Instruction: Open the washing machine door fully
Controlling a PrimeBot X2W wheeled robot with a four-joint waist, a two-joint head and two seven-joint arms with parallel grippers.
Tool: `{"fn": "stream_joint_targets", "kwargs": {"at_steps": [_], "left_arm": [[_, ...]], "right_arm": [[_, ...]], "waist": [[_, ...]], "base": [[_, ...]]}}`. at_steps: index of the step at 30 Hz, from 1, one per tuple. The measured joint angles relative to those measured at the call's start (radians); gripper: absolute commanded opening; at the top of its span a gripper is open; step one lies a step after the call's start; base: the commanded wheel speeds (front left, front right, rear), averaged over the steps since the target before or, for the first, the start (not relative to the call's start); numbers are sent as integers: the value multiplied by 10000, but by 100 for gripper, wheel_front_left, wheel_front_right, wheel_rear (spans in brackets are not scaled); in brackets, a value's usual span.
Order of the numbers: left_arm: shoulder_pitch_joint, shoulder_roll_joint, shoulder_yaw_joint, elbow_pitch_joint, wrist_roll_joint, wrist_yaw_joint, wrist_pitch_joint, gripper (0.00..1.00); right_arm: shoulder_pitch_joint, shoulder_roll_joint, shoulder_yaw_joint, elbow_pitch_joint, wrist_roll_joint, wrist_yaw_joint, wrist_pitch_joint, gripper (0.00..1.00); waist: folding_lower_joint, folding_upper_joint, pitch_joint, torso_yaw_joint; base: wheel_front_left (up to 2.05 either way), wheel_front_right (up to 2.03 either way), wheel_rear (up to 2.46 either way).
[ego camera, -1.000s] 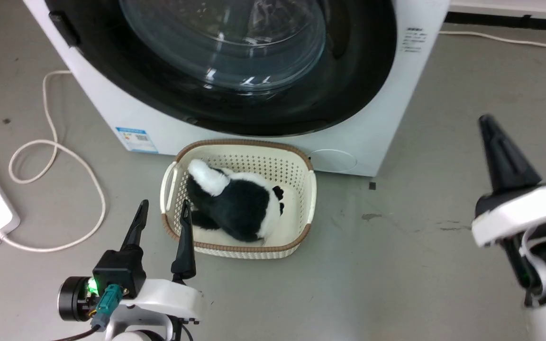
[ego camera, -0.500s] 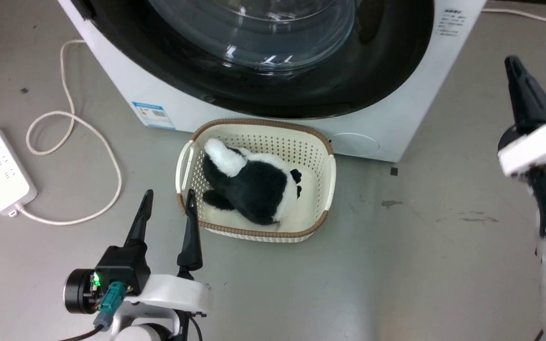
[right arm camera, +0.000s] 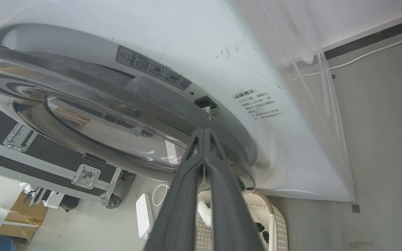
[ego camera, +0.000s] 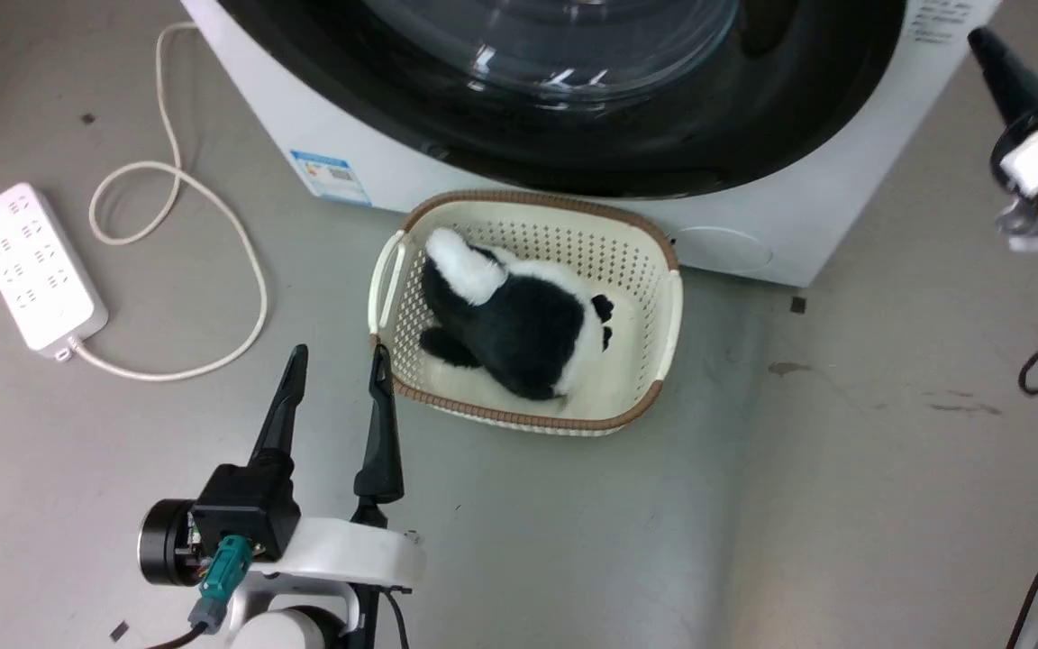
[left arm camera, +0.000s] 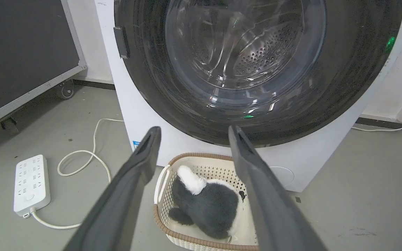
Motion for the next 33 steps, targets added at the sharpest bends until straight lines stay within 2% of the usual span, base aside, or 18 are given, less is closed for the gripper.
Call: {"fn": "stream_joint_targets", "kwargs": {"at_steps": [21,33], "left_arm": [[-327,0,-650,-196,-487,454,-430,100],[-494,0,-744,-165,-518,573,-658,100]], "right_arm": [[-3846,-527,-2015,3638,926,-2,2374,0],[-4176,-614,-2562,4474,1406,-17,3898,0]], "waist": [[0,0,1037,813],[-1,0,840,832]], "base": [[0,0,0],[0,0,0]]}}
